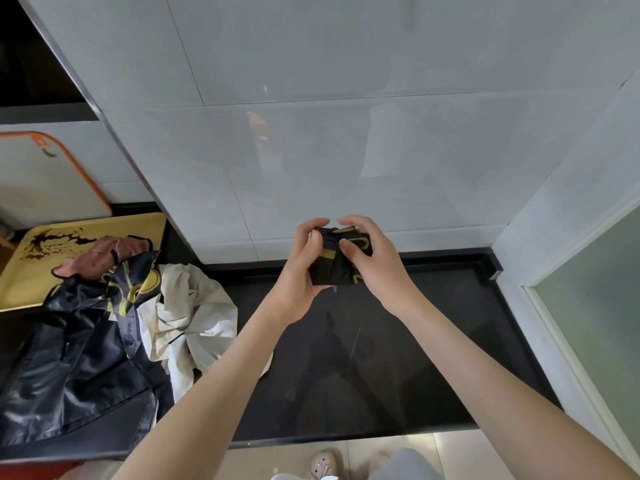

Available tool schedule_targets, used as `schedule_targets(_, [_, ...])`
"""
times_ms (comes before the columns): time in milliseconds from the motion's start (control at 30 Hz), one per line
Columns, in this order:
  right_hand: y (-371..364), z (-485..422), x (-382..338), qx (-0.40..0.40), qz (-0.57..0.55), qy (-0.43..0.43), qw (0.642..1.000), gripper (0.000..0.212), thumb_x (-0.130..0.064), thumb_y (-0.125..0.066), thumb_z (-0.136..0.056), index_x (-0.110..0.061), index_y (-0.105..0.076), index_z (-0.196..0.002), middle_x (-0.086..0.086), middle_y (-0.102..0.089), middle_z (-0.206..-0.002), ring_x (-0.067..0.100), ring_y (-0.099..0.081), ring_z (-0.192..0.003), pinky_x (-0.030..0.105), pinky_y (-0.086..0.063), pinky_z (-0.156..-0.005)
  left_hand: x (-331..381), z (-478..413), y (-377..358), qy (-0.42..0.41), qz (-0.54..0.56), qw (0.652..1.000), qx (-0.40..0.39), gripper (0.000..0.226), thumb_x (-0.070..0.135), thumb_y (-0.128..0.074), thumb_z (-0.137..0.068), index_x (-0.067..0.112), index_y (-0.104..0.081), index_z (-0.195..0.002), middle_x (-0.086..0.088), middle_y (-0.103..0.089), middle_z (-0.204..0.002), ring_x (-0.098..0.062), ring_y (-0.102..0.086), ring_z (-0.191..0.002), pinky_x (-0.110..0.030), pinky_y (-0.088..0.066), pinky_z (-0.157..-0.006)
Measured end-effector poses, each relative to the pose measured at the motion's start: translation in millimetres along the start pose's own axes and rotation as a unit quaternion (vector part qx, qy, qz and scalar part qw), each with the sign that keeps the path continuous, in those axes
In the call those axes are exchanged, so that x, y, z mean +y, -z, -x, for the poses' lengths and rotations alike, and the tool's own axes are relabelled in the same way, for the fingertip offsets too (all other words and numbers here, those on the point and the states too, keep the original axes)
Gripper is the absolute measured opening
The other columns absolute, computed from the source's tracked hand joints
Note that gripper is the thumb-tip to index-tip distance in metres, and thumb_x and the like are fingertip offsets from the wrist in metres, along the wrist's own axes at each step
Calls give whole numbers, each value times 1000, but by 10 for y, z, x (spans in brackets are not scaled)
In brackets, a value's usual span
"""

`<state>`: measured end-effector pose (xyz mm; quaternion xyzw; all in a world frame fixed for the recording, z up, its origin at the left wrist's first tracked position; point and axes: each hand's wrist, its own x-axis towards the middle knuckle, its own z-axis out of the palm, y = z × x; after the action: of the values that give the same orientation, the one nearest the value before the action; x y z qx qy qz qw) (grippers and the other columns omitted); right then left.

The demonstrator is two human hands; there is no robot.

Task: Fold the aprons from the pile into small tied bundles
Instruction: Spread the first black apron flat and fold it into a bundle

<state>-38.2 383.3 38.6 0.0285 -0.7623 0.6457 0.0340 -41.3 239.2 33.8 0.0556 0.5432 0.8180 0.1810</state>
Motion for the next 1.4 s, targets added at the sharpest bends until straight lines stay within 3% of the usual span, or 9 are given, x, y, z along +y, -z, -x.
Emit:
schedule_targets(133, [-44,6,40,27,7,-27,999,6,-15,-54,-97,-21,-56,-98,-7,-65,-98,15,-62,-91,28,-49,-73,10,-17,-103,-75,-197,975,72,30,22,-70,-84,24,-50,-107,3,-63,-109,-15,-64,-101,-37,-52,-91])
schedule_targets(233, [-22,27,50,48,24,-17,998,6,-19,-52,-98,-19,-54,-92,-7,-63,-92,3,-58,-82,15,-46,-64,-2,-15,-155,-117,-259,952,110,12,22,-65,-90,23,-54,-94,12,-62,-84,-5,-60,-79,-22,-48,-73])
schedule_targets(367, [27,20,28,43,65,12,997,13,-20,-51,-99,-14,-50,-87,-7,-55,-79,-5,-49,-64,10,-39,-58,-45,-33,-186,-115,-221,956,157,11,21,-65,-90,22,-56,-85,5,-58,-76,-7,-55,-69,-21,-45,-65])
schedule_targets(500, [30,-30,88,75,128,26,989,21,-21,-53,-97,-27,-47,-78,-5,-45,-91,11,-46,-90,22,-38,-76,-115,-42,-214,-87,-119,975,168,12,13,-66,-89,16,-57,-82,-4,-61,-79,-17,-62,-76,-31,-49,-71])
schedule_targets(767, [151,-48,-78,46,-38,-197,979,49,-56,-37,-96,-11,-59,-93,1,-50,-73,11,-43,-58,21,-37,-47,-81,-119,-245,-72,-150,981,102,18,21,-62,-92,24,-50,-79,-8,-60,-82,-23,-61,-79,-37,-47,-74])
schedule_targets(933, [131,-10,-18,124,-42,-142,981,44,-43,-41,-100,-12,-52,-72,-3,-40,-56,9,-36,-43,21,-29,-39,-3,-179,-209,-85,-445,891,31,14,29,-48,-99,18,-50,-108,8,-60,-92,-4,-58,-84,-14,-43,-68])
schedule_targets(1067, [117,25,33,138,2,-111,984,43,-33,-40,-101,-14,-42,-63,-3,-40,-56,9,-34,-43,22,-29,-42,50,-204,-82,-82,-564,821,-41,27,37,-39,-101,15,-54,-92,6,-55,-74,-4,-51,-68,-16,-34,-56])
schedule_targets(1233, [198,18,-7,12,9,-99,995,36,-25,-38,-102,-23,-60,-74,-20,-62,-64,-1,-56,-59,16,-43,-55,143,-189,35,-96,-567,813,-91,26,35,-41,-100,15,-56,-92,9,-54,-68,-1,-50,-61,-20,-34,-58])
schedule_targets(1400, [397,-101,-44,-182,102,-143,968,29,-28,-56,-97,-2,-68,-95,12,-69,-90,19,-64,-85,36,-48,-83,72,-104,56,-85,-598,788,-120,22,29,-44,-101,22,-62,-112,19,-59,-81,-5,-55,-76,-16,-37,-67])
